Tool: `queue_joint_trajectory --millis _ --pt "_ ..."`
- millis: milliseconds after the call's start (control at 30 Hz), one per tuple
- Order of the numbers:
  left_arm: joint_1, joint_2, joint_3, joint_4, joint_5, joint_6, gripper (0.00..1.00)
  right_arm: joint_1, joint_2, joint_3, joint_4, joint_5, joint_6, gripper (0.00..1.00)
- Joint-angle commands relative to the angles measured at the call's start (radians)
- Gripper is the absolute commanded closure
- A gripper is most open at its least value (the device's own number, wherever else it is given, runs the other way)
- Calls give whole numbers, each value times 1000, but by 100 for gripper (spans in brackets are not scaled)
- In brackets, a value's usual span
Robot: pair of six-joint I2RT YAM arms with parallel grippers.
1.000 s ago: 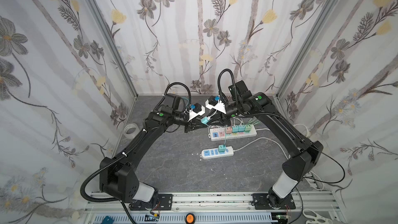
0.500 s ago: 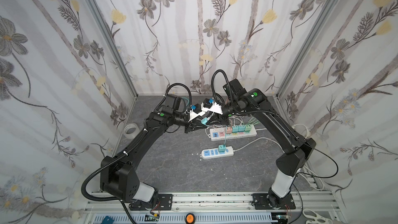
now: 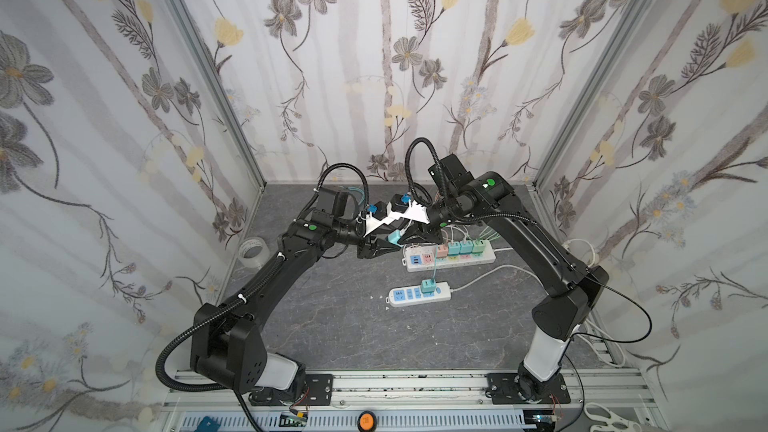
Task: Insert the plug
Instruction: 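Open the left gripper and draw it back while the right gripper holds the charger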
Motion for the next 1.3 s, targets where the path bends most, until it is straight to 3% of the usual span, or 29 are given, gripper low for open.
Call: queue_joint_trajectory --millis 0,67,100,267,400,567,667,900,1133,1267 --pt "8 -37 -71 160 -41 -61 19 -15 -17 -3 -31 -54 -16 100" --pt "10 -57 -134 237 -49 -105 2 -27 -27 -9 -31 -67 -13 100" --pt "10 -61 -162 279 -57 -141 0 -30 -33 -11 -31 -74 -14 100" --pt "-15 -50 -350 658 -151 -404 0 -38 -72 -40 -1 -113 -1 100" --pt "-105 -6 -385 722 -315 -467 0 -39 -103 -70 51 -138 28 100" --pt "-114 125 -493 1279 -329 -886 0 -38 -139 -116 116 -169 51 100" --pt "-136 187 -466 1363 -335 -982 3 -39 -152 -138 134 -177 61 100" --pt "-168 268 -409 1470 -276 -1064 9 -39 -177 -192 186 -177 87 100" --pt "-171 313 -357 1449 -271 -1048 30 -36 -202 -242 260 -180 127 100" --pt "-171 349 -334 1423 -311 -1046 62 -35 -220 -271 302 -196 152 100"
